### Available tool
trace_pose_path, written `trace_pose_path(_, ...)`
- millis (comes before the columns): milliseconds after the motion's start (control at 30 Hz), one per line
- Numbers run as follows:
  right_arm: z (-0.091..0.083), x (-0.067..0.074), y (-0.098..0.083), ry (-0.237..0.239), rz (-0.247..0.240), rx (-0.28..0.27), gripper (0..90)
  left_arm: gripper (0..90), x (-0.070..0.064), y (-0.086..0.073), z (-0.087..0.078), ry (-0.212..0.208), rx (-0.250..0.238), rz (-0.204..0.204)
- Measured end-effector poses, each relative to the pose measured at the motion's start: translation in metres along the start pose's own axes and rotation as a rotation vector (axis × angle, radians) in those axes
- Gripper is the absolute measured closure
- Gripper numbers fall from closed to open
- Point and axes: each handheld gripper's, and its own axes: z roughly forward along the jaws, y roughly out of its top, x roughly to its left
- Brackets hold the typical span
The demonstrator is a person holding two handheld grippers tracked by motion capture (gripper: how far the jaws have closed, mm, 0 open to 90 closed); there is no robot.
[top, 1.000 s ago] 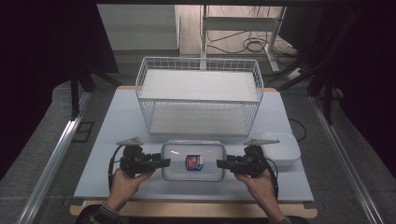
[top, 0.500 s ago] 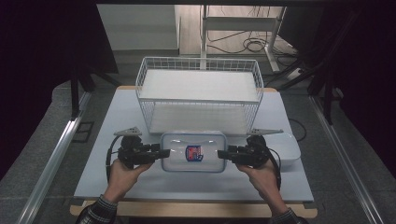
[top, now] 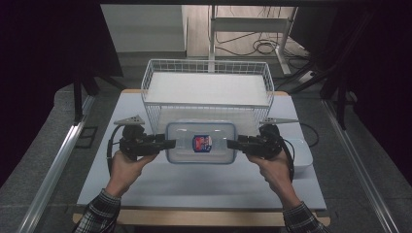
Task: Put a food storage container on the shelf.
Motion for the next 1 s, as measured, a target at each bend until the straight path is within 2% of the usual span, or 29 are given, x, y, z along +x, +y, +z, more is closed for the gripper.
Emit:
trace_pose_path(433,-0.007,0.0,0.033,-0.003,-0.01,-0.036,49.7,51.6,0.001,0.032,-0.003,-0.004,-0.026,0.011)
trace_pose_path(800,-0.017,-0.001,0.068,-0.011,-0.018,-0.08,49.5,51.6,0.0,0.074,-0.008,-0.001,-0.036,0.043)
trace_pose_path(1000,-0.02,0.0,0.082,-0.017,-0.024,-0.098,49.5,51.6,0.001,0.088,-0.01,-0.004,-0.047,0.048)
